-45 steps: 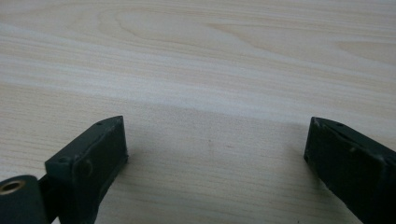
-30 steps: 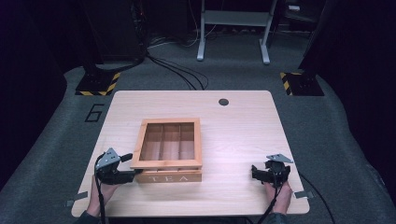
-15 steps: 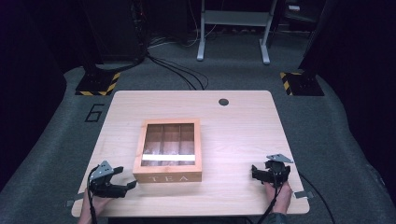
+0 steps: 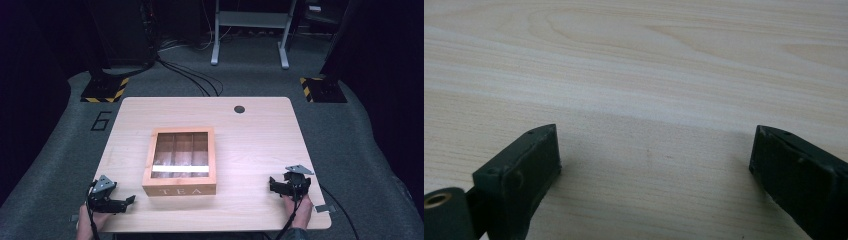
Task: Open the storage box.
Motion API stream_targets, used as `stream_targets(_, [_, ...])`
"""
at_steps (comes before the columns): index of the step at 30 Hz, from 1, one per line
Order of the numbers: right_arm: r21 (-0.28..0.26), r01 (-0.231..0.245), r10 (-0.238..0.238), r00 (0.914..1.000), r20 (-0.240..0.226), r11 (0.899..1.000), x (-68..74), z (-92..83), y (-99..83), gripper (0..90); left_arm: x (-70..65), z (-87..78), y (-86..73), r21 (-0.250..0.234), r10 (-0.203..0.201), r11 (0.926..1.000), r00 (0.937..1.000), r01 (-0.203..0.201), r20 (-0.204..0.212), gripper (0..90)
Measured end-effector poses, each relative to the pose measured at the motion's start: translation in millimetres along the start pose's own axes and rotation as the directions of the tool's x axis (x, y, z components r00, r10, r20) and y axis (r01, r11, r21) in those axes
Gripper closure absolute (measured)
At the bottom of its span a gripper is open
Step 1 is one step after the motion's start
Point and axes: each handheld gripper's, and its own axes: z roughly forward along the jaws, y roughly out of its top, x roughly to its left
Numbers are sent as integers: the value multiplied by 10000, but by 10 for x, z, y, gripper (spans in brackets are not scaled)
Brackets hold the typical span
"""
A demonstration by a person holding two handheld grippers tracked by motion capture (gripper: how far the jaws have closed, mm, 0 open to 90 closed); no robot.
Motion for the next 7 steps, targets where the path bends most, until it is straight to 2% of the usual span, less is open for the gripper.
stream_targets(3, [-18, 40, -40, 10000, -3, 10000, -3, 2, 0, 55, -4, 7, 3, 12, -17, 10000, 9999, 17, -106, 44])
stream_targets(6, [-24, 37, -37, 10000, 6, 10000, -2, 1, 0, 55, -28, 28, 11, 102, 125, 9999, 9989, -120, -452, 42])
stream_targets(7, [-24, 37, -37, 10000, 6, 10000, -2, 1, 0, 55, -28, 28, 11, 102, 125, 9999, 9989, -120, -452, 39])
